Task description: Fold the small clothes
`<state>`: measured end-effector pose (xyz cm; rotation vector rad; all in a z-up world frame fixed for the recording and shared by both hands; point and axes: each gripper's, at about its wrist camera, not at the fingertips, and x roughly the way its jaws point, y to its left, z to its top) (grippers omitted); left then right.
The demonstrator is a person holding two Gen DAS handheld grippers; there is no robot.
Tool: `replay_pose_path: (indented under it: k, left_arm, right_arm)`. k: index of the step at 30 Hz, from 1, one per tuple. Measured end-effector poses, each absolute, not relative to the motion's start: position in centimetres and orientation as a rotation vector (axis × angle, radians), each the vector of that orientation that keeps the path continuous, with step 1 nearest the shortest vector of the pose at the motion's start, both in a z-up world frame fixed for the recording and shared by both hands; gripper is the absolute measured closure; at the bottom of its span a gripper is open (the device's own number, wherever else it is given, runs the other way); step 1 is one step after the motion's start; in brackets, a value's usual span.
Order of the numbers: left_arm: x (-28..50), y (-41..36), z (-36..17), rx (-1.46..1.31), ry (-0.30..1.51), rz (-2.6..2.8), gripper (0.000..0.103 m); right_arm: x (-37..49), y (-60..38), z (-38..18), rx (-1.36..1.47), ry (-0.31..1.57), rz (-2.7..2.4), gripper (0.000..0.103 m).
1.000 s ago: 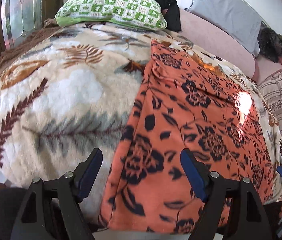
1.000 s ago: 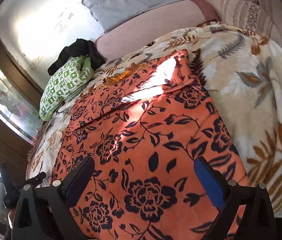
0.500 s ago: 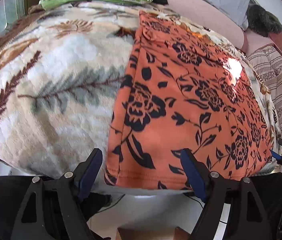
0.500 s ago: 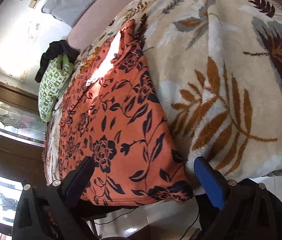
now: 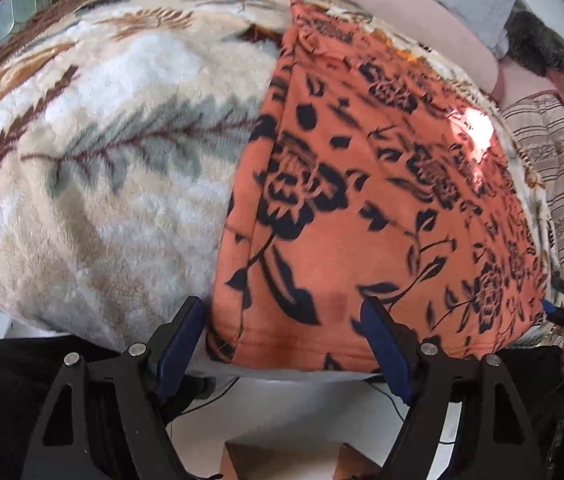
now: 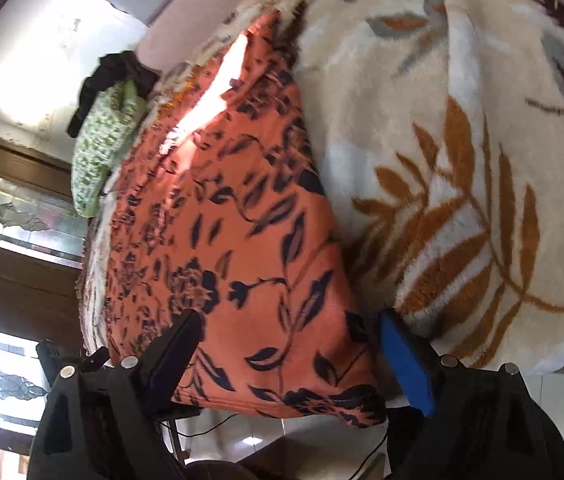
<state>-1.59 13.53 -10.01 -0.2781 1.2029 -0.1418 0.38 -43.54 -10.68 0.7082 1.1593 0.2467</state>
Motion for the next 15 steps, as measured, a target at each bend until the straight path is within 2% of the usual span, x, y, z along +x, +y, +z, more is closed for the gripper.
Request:
replay_pose_path:
  k: [2,4,5,6,7,8,9,15]
  left_arm:
    - [-2.1,13.8,-10.1,-0.280,1.196,-0.155,0.025]
    - [-2.2,14.1,-10.3,-0.282,1.196,-0.142,0.041]
    - [-2.1,14.2,-10.3,-0.281,1.198,-0.124,0.047]
    - [-2.2,14.4,-10.2,-0.280,1.197,-0.116,0.059]
    - [-2.2,14.6,-10.2,-0.281,1.195,-0.113,0.066]
    - [-2.2,14.8,-10.2,-0.294,1.195,-0.111,0.066]
    - [-2.1,15.0,-10.3,-0.305,1.193,-0.110,0.067]
    - [-2.2,14.4,-10.3,-0.273,1.194,-0.116,0.061]
  right_arm:
    - [-0.2,-43.3,-10.2,0.700,1.166,0.290,0.013]
    - [-0.7,-42.9,-10.9,0.678,1.215,0.301,0.014]
    - [-0.9,-42.9,-11.1,0.687,1.223,0.299,0.021]
    - [-0.9,-43.1,-11.0,0.703,1.220,0.291,0.028]
    - [-1.0,-43.3,-11.0,0.725,1.216,0.296,0.034]
    - [-1.1,-43.5,-11.2,0.745,1.213,0.306,0.051]
    - [-1.1,-43.7,-11.6,0.757,1.225,0.306,0.064]
    - [-0.6,-43.7,-12.0,0.742,1.260,0.275,0.063]
